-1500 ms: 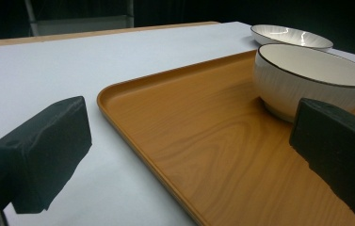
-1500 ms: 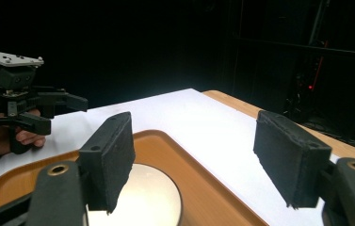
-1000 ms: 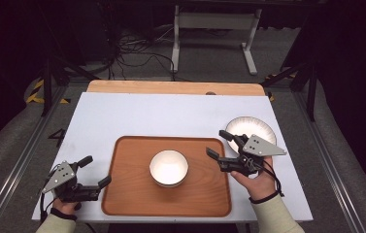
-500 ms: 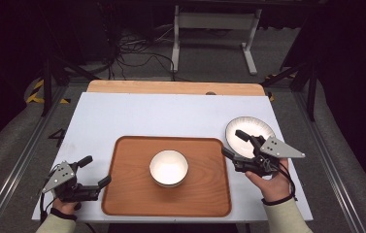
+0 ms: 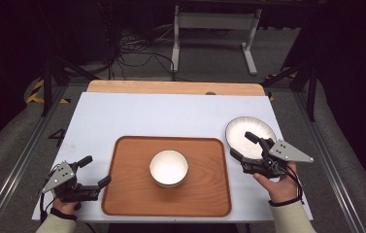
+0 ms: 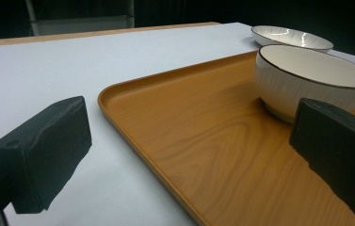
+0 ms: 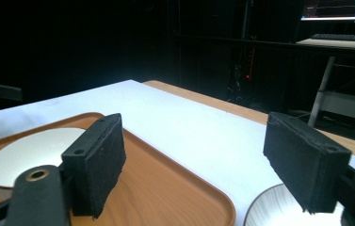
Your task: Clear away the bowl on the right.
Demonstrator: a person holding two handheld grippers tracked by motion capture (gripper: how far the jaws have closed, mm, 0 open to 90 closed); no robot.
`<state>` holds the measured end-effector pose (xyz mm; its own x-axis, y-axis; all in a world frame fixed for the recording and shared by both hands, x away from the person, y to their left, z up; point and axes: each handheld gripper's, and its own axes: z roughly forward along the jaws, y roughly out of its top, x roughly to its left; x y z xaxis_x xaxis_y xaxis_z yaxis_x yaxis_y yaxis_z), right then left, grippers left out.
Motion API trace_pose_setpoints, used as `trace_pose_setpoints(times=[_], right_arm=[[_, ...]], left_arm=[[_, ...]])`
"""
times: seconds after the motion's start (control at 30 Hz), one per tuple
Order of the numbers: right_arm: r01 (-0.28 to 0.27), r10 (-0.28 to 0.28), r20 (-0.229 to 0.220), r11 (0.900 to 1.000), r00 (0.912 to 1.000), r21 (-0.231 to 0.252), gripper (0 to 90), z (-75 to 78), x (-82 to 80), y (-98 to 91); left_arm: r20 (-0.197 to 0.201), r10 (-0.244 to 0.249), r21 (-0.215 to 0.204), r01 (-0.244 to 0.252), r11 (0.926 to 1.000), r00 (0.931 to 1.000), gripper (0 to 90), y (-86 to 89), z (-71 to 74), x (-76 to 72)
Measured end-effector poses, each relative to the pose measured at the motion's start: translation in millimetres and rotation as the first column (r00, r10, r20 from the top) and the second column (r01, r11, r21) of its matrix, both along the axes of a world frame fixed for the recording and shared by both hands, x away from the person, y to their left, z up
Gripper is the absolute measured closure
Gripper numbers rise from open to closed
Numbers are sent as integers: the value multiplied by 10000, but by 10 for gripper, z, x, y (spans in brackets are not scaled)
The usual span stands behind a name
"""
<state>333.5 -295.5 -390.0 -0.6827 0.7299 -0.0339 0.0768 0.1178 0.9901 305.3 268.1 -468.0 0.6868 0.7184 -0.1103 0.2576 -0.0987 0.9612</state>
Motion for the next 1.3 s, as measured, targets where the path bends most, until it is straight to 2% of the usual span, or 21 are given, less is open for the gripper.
trace_pose_setpoints(times=[0.57,0.93,1.3], right_arm=[[251,-247,-220,9996,9995,152,192,-334,-21,-213],[511,-513,-394,9987,9979,-39,184,-519,-37,-235],[586,-589,-775,9983,9952,-61,174,-656,-37,-245]], left_arm=[[-13,10,-8,-10,10000,10000,3,0,1,0],[-8,4,10,-4,10000,10000,3,-1,1,-1],[-15,-21,41,21,10000,10000,3,-2,2,-1]])
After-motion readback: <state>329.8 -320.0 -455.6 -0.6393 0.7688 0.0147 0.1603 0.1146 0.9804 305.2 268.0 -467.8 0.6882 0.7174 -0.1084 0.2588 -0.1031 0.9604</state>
